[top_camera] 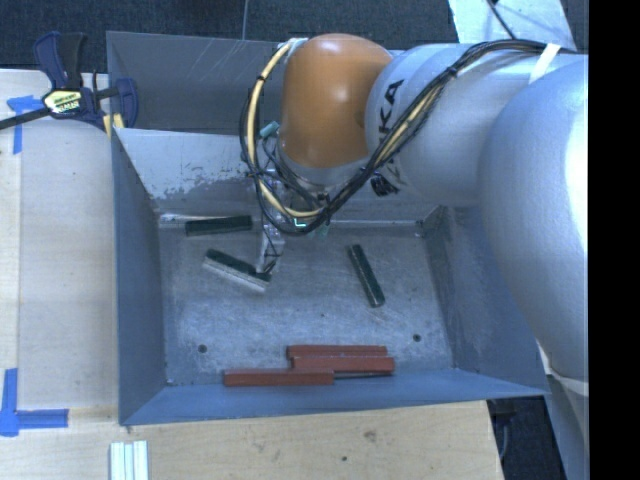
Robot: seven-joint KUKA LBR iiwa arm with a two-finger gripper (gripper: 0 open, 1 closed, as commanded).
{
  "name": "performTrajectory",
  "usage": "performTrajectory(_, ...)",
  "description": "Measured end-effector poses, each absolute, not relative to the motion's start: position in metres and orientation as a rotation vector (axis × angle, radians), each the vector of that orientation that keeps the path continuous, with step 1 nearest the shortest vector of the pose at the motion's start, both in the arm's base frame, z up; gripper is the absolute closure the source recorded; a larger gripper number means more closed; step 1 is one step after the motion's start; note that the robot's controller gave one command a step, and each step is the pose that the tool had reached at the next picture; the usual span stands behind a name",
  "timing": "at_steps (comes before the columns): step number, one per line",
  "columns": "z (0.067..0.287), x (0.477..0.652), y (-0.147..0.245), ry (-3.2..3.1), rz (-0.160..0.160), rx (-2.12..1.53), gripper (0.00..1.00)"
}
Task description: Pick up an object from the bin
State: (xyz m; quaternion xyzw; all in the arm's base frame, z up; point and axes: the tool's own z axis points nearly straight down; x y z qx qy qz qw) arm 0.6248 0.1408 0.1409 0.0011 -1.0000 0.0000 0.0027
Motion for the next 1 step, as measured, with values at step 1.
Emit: performTrajectory(1,0.0677,0.6058,0.1958,-3.142,-0.004,0.032,0.0)
